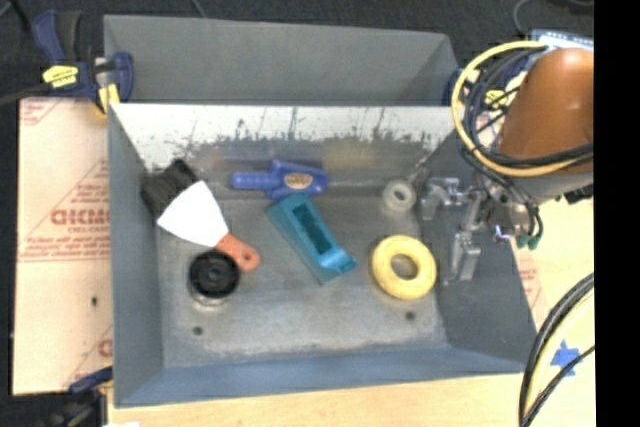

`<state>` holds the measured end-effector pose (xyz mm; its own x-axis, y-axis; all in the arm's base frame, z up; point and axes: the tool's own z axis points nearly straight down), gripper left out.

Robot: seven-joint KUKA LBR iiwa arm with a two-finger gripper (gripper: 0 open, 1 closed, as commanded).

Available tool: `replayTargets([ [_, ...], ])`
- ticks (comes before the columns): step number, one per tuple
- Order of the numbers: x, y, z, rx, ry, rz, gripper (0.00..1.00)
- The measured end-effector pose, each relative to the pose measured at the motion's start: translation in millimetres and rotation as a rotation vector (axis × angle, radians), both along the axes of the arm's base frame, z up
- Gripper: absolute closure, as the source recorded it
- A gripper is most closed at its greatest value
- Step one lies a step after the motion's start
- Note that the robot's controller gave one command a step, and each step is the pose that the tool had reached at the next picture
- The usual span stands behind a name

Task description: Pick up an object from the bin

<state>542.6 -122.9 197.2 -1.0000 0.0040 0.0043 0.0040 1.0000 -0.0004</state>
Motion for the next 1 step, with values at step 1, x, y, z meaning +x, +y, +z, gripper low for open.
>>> replayTargets([
  [1, 1.6, 0.4, 4.5, -0.001, -0.008, 0.003, 0.00],
])
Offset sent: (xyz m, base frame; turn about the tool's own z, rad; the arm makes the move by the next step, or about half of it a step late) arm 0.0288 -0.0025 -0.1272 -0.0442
